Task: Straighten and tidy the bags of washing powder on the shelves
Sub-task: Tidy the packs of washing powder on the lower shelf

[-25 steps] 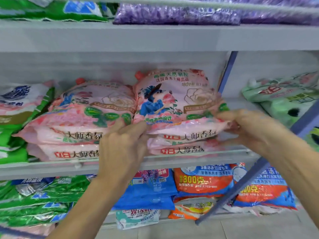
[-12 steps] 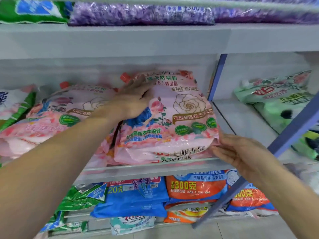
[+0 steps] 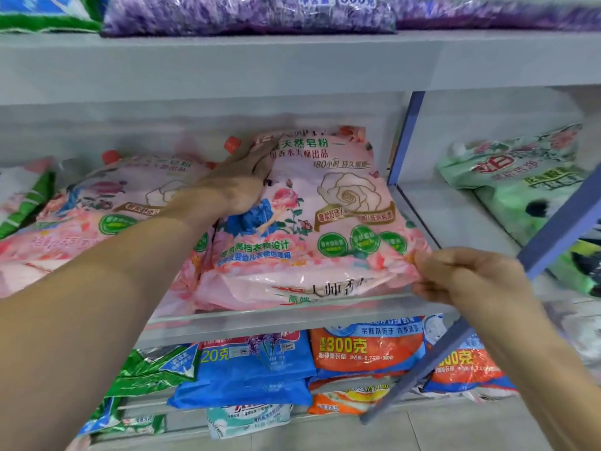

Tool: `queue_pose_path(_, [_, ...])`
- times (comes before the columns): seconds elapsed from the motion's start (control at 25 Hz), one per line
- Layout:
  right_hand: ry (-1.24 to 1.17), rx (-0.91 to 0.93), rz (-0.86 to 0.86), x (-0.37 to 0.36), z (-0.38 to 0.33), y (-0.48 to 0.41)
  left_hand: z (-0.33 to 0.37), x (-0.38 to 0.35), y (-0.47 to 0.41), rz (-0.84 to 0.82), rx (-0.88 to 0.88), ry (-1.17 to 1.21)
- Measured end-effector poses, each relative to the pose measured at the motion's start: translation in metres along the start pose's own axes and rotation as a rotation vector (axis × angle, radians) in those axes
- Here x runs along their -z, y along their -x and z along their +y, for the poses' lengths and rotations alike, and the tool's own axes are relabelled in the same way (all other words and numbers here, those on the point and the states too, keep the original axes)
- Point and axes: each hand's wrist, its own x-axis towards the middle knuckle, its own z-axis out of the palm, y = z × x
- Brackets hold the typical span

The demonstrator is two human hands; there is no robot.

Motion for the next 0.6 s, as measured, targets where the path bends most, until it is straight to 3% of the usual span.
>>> queue_pose_path(0.12, [-0.137, -0.114, -0.026, -0.002, 0.006, -0.002, 0.003, 0.002, 0.004, -0.009, -0.015, 0.019])
queue_pose_path(0.28, [-0.051, -0.142, -0.097, -0.009, 0.008, -0.006, 0.014, 0.01, 0.046, -0.143, 0.04, 0.03])
queue_pose_path(0.4, [-0.136, -0.191, -0.194, -0.009, 0.001, -0.01, 0.021, 0.008, 0.104, -0.256, 0.013, -0.067])
queue_pose_path(0.52, [-0.16, -0.139, -0.175, -0.015, 0.004, -0.009, 0.012, -0.003, 0.148, -0.155, -0.166, -0.076])
queue_pose_path(0.6, [-0.149, -0.085, -0.12, -0.016, 0.007, -0.008, 0.006, -0.014, 0.155, 0.038, -0.237, 0.119])
